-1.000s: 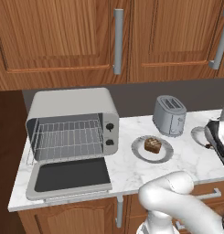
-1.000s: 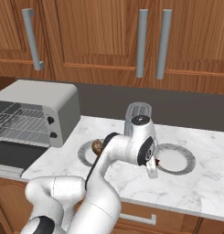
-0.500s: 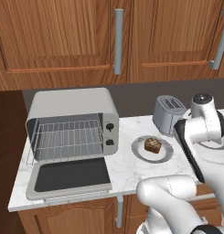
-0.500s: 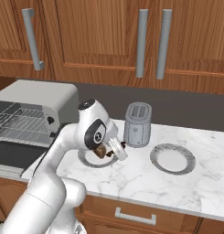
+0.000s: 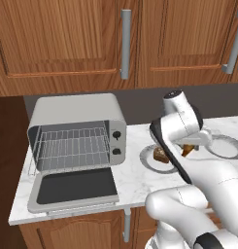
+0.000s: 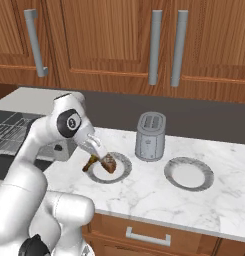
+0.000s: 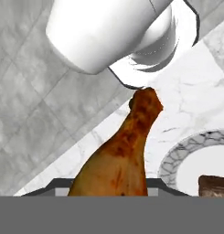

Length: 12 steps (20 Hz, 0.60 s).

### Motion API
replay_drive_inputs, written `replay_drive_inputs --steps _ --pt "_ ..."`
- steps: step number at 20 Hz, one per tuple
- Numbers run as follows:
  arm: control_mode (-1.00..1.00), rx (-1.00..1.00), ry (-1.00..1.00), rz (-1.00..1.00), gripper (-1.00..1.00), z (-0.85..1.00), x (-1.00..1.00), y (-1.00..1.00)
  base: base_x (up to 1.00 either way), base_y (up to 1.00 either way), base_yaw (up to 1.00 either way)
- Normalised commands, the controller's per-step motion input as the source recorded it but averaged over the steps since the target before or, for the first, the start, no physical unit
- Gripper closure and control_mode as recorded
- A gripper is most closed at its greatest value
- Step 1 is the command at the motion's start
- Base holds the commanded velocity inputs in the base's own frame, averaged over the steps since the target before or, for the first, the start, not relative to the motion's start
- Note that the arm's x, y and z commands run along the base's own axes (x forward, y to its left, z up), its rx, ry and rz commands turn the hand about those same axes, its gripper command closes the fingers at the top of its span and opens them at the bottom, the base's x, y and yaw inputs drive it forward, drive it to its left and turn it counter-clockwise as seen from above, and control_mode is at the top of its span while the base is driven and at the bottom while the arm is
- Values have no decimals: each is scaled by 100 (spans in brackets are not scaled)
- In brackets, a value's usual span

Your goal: Open the toaster oven door. Place the bread on the bottom rack in the toaster oven and place the chicken drumstick on the top rack.

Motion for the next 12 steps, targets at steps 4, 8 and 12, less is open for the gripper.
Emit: replay_drive_inputs --steps 4,8,12 --pt "-100 0 35 25 100 34 0 100 0 0 0" --pt "-100 0 25 30 100 21 0 100 0 0 0" --pt "-100 0 7 30 100 2 0 100 0 0 0"
